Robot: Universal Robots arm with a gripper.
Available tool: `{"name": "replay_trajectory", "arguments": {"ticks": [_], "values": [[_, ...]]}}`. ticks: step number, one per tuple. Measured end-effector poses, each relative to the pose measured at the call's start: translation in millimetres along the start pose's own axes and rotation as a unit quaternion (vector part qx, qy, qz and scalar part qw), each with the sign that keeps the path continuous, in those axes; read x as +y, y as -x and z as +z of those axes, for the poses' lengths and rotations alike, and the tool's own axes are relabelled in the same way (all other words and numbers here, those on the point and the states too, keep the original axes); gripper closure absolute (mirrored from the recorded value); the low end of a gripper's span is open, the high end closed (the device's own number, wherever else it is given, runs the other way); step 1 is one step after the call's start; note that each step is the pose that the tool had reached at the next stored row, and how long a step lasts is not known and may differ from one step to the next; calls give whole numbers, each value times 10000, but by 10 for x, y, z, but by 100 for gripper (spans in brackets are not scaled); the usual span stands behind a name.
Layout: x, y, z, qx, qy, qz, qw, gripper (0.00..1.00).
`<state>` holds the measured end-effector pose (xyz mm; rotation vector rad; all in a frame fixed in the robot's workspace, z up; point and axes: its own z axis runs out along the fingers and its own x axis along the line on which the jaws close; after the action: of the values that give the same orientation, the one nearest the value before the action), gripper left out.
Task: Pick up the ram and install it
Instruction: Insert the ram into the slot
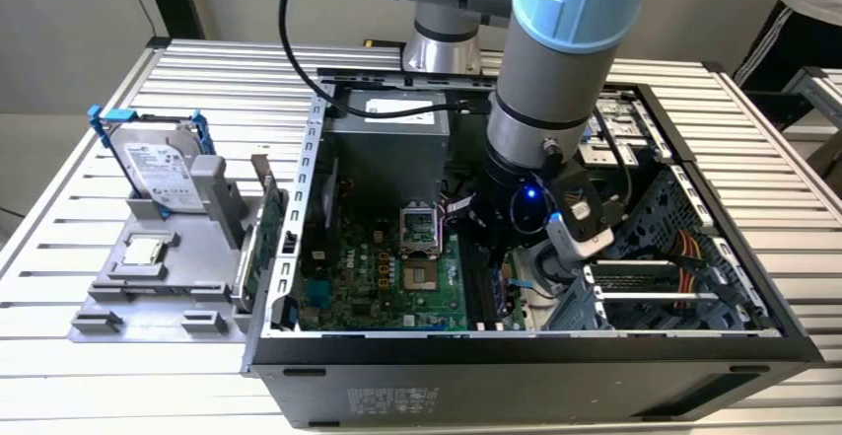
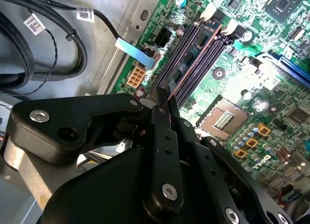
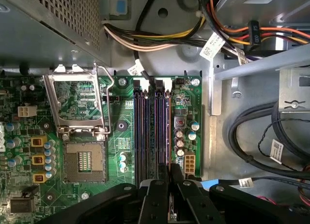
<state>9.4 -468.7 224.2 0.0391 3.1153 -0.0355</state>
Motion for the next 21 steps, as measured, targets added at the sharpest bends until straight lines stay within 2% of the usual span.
{"name": "replay_trajectory", "arguments": {"ticks": [16,21], "values": [[39,21,57,1,-4,4,10000,100],[42,56,65,0,1,14,10000,100]]}}
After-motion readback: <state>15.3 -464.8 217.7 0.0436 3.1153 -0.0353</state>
